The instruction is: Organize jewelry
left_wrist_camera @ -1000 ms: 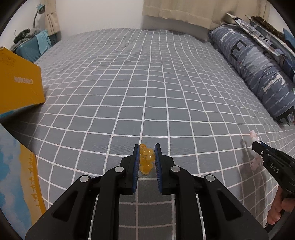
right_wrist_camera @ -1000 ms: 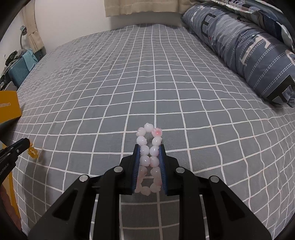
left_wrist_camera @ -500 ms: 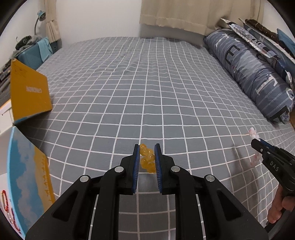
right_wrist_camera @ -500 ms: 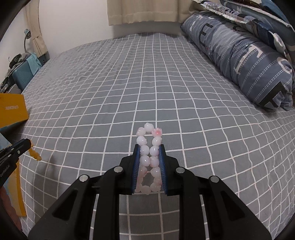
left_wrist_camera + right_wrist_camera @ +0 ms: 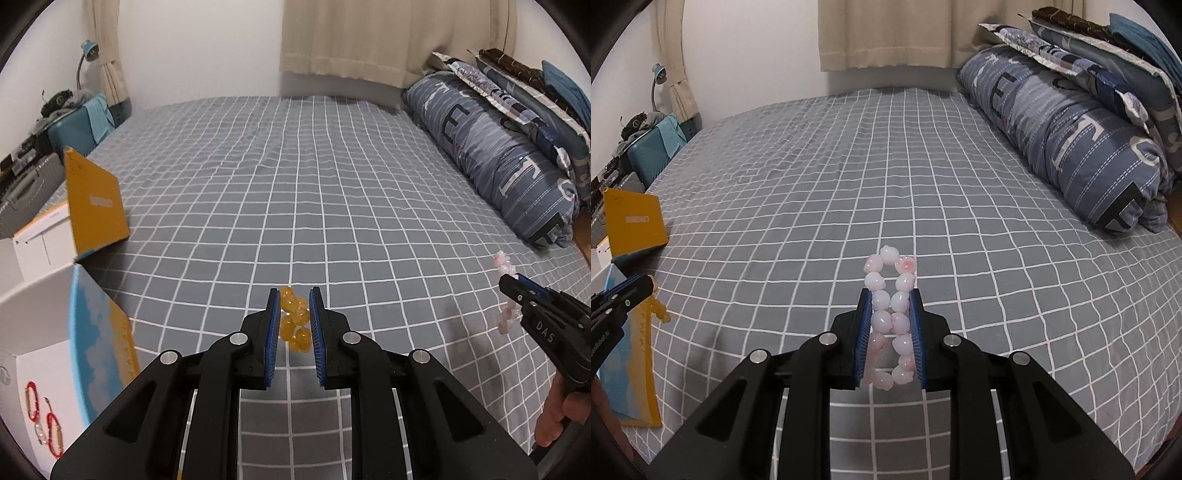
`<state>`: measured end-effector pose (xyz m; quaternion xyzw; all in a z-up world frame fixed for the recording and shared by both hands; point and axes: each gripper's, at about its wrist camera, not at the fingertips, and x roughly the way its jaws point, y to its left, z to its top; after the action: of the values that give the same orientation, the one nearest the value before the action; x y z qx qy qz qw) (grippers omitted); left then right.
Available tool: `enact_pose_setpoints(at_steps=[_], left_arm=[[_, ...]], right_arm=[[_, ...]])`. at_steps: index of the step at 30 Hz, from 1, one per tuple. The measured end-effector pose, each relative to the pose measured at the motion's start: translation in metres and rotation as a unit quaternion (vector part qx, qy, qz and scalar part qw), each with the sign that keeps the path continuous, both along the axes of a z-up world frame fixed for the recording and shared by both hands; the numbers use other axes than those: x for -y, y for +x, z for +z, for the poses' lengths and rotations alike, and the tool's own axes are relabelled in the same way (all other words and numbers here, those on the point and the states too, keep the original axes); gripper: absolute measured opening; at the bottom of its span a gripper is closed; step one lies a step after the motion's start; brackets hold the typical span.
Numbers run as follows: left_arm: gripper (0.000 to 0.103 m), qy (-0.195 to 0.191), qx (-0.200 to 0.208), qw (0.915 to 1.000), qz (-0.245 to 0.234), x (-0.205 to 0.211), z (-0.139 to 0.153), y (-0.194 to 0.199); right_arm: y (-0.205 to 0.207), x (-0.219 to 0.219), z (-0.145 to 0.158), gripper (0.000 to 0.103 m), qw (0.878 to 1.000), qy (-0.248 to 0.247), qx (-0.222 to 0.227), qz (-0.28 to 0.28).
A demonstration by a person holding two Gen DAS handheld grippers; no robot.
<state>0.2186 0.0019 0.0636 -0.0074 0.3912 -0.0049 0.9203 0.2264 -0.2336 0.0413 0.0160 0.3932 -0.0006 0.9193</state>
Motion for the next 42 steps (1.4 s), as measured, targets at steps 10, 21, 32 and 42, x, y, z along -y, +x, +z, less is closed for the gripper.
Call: enact_pose_setpoints(at_steps=[10,21,32,42], left_arm=[[0.012,0.009,0.018,0.9997,0.012,-0.02,0.026,-0.034],[0.031,0.011,-0.03,0.9992,0.023,-0.036,-0.011,-0.039],[0.072,0.025,-0.075,0.9966,0.023,-0.03,-0.076,0.005],[0.072,0.029,-0.11,0.9931,0.028,-0.023,-0.118,0.032]], right_arm=[[-0.03,-0.021,0.025,0.019,1.0,0.004,0.014,0.013],[-0.044,-0.05,0.021,0.019,1.0,0.004,0.002,0.031],[-0.022,-0.055,-0.019,0.019,0.999,-0.001,-0.033,0.038],[-0.005,-0.059,-0.041,0.019,0.998,-0.001,-0.051,0.048]])
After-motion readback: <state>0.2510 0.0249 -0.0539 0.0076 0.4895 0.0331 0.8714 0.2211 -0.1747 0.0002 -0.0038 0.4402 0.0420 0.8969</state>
